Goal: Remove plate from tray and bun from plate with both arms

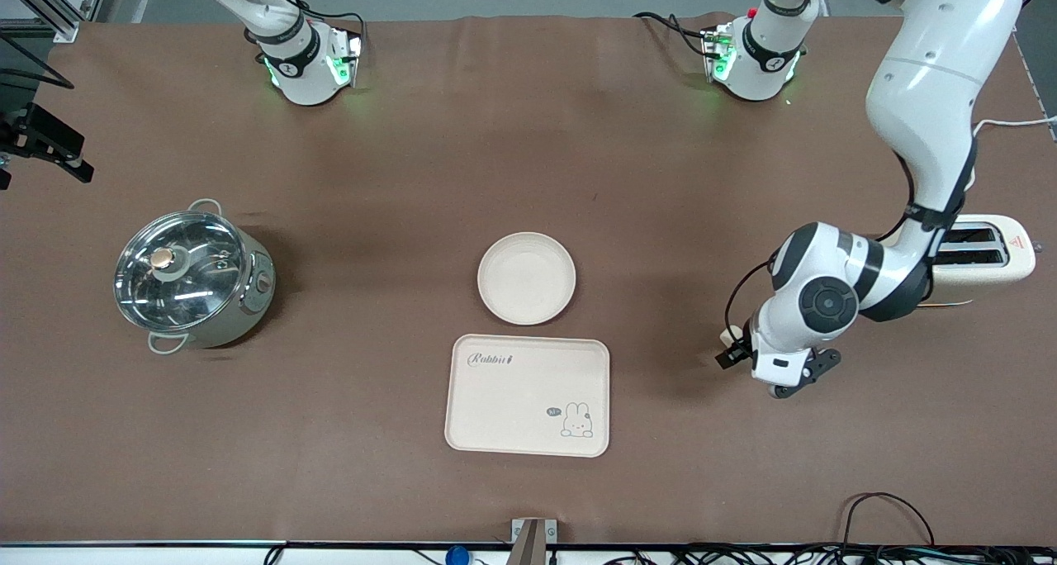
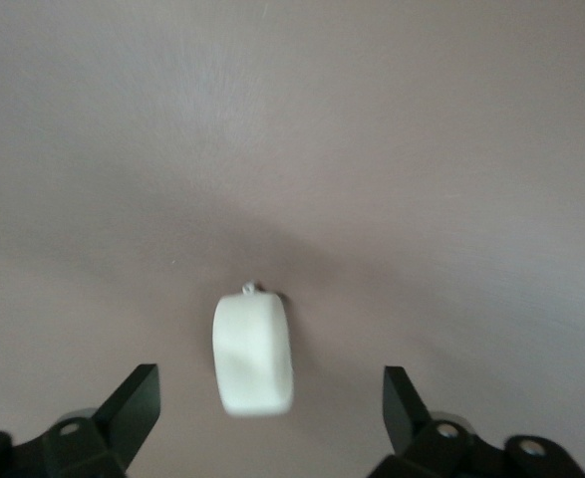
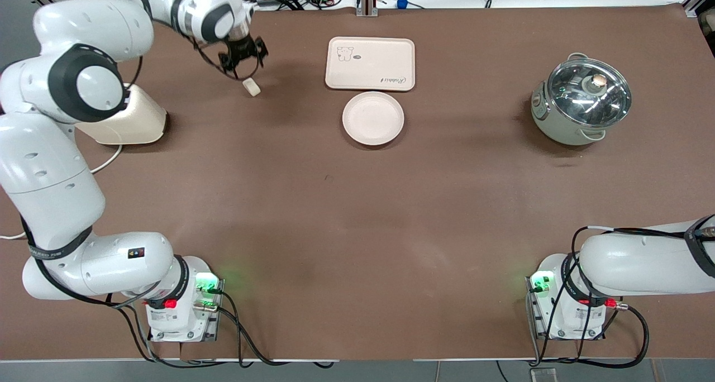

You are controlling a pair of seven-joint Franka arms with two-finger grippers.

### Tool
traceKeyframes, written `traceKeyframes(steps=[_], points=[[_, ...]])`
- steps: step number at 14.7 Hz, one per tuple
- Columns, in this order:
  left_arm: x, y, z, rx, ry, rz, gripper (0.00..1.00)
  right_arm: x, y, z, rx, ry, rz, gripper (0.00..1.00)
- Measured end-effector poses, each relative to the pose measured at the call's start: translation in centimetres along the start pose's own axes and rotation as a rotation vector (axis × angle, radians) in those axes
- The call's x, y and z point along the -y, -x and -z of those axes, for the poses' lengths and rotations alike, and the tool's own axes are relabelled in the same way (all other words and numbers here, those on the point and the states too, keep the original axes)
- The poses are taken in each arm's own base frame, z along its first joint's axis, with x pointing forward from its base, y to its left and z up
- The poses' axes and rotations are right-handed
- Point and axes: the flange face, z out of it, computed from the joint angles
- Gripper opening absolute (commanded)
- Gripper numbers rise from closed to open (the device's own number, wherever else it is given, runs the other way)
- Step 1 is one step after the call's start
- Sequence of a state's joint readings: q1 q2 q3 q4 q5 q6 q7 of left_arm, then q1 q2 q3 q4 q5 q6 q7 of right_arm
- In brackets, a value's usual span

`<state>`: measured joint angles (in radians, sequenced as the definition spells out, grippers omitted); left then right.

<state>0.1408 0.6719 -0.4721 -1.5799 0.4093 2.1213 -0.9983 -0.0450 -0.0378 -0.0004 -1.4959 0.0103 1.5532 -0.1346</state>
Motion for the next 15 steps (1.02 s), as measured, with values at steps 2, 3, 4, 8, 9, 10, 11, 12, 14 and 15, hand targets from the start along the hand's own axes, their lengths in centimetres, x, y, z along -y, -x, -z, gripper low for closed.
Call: traceKeyframes(steps=[2, 3, 4, 8, 9, 10, 11, 12, 14, 15], points=[[-1.2, 1.0, 7.6, -0.02, -0.018, -0.08, 1.0, 0.0, 0.0, 0.0, -0.002, 0.0, 0.0, 1.0], [-1.2, 1.5, 11.5, -0.035, -0.033, -0.14, 1.0, 0.0, -0.1, 0.0, -0.002, 0.0, 0.0, 1.0], [-0.6, 1.8, 15.3, -0.053, -0.046, -0.197, 1.0, 0.0, -0.1, 0.0, -0.002, 0.0, 0.0, 1.0], [5.0, 2.1, 25.6, -0.056, -0.041, -0.365, 1.0, 0.0, -0.1, 0.0, -0.004, 0.0, 0.001, 1.0], [6.7, 2.1, 27.5, -0.043, -0.027, -0.406, 1.0, 0.0, -0.1, 0.0, -0.004, 0.0, 0.001, 1.0], [8.4, 2.2, 29.4, -0.031, -0.015, -0.439, 1.0, 0.1, -0.2, 0.0, -0.004, 0.0, 0.001, 1.0], [10.0, 2.6, 31.1, -0.018, -0.003, -0.469, 1.0, 0.1, -0.2, -0.1, -0.004, 0.0, 0.002, 1.0], [11.2, 3.1, 32.7, -0.007, 0.018, -0.497, 1.0, 0.0, -0.2, -0.2, -0.001, 0.0, 0.001, 1.0], [12.8, 4.7, 35.6, -0.008, 0.054, -0.543, 1.0, -0.2, -0.1, -0.5, 0.018, -0.002, -0.003, 1.0], [13.3, 5.7, 36.6, -0.011, 0.053, -0.56, 1.0, -0.2, 0.0, -0.7, 0.035, -0.005, -0.004, 1.0]])
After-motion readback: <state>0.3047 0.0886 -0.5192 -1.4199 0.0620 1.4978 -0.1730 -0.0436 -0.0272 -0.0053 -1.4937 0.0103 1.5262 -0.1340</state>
